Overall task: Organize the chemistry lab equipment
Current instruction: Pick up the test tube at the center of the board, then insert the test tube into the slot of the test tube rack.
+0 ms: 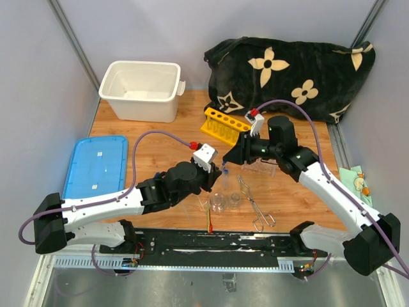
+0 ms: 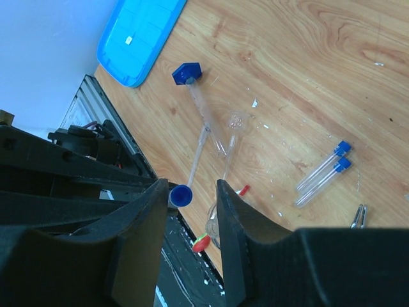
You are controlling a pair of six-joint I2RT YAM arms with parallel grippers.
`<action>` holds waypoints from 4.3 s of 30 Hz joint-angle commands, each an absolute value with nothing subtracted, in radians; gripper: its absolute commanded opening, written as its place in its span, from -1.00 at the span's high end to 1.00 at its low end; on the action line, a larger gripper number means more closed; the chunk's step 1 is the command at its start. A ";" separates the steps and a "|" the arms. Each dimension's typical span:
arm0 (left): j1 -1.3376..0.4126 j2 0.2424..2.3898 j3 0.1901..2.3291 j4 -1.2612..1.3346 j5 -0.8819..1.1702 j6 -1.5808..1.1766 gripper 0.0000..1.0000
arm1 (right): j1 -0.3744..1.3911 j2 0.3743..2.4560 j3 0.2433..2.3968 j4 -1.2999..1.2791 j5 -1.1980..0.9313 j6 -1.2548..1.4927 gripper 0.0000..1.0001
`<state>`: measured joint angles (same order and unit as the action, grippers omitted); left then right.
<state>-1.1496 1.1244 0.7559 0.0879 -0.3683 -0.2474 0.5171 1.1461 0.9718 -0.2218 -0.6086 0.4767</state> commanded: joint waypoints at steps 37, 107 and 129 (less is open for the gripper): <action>-1.155 1.091 0.763 0.124 -0.432 -0.227 0.86 | 0.561 1.163 0.971 -0.169 -0.667 0.518 0.64; -1.103 1.572 0.935 -0.046 -0.393 -0.402 -0.40 | 0.276 1.226 0.803 -0.097 0.253 0.288 0.99; -1.103 1.568 0.925 -0.048 -0.408 -0.395 -0.38 | 0.275 1.289 0.801 -0.069 0.245 0.284 0.99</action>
